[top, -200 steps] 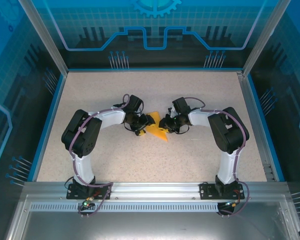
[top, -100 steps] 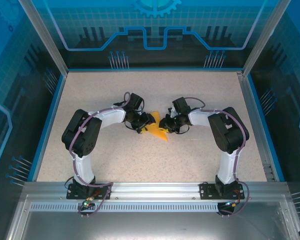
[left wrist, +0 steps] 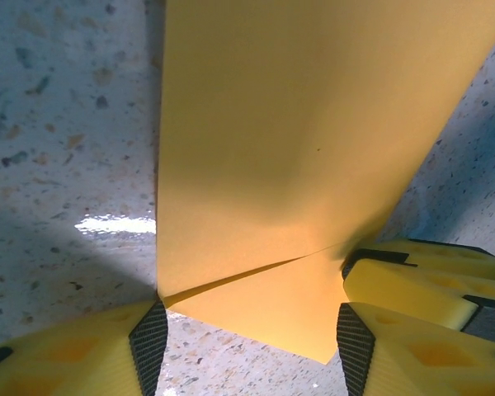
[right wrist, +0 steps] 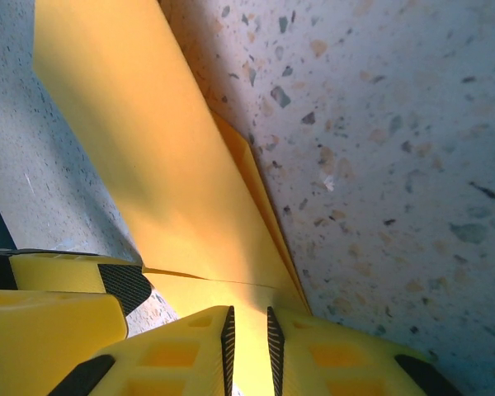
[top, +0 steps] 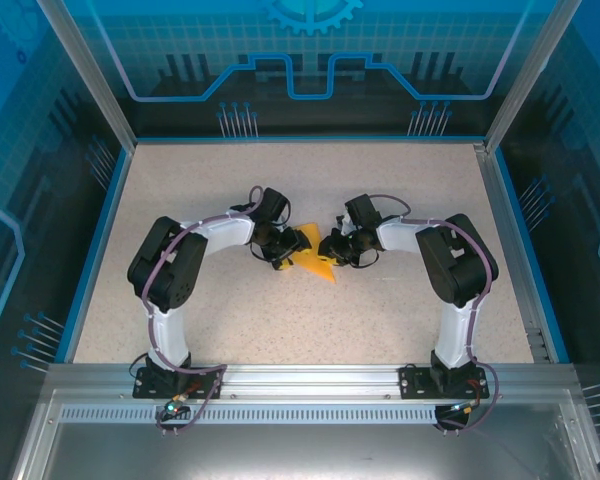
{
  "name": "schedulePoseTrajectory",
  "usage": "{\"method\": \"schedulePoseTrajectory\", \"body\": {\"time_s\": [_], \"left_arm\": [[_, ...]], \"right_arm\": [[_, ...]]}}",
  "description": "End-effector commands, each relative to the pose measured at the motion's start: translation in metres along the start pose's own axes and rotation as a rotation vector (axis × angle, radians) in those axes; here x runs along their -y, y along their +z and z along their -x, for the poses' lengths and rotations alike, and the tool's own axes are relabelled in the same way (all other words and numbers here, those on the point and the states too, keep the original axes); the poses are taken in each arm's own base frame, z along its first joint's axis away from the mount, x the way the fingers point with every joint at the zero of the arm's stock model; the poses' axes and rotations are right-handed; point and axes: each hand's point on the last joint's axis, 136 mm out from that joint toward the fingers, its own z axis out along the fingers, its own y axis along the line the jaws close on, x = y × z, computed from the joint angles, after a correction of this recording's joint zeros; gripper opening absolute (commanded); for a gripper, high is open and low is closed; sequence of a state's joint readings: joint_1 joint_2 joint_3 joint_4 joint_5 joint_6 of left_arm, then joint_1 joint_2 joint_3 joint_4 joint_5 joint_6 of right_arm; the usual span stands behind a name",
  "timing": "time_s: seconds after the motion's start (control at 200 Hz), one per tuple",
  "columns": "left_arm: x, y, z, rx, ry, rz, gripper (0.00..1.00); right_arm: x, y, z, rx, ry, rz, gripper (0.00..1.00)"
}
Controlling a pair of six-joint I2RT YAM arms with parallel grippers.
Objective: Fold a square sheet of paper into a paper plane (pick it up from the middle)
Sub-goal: Fold the wing for the fifth time at the center of the table.
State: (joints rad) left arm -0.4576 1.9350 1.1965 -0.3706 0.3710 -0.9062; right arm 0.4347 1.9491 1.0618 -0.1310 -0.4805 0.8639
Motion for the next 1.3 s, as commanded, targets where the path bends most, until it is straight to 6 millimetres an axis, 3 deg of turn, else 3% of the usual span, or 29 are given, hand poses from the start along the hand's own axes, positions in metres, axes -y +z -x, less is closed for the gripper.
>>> {"method": "schedulePoseTrajectory", "body": {"time_s": [0.0,0.28,1.02,1.291], "left_arm": [[0.005,0.005,-0.004,-0.023,0.03,0.004,0.58],[0.007,0.004,-0.003,-0.023,0.034,0.002,0.57],[0.018,-0.02,-0.006,0.046,0.076,-0.068,0.5],[-0.006,-0.015,-0.008,0.048,0.047,0.021,0.58]], "right_arm": [[0.064,0.018,-0.022,-0.076,0.113,-0.186,0.21],[0.067,0.018,-0.023,-0.076,0.117,-0.191,0.21],[0.068,0.018,-0.024,-0.079,0.125,-0.19,0.2],[0.07,0.019,-0.024,-0.082,0.127,-0.194,0.2]]}}
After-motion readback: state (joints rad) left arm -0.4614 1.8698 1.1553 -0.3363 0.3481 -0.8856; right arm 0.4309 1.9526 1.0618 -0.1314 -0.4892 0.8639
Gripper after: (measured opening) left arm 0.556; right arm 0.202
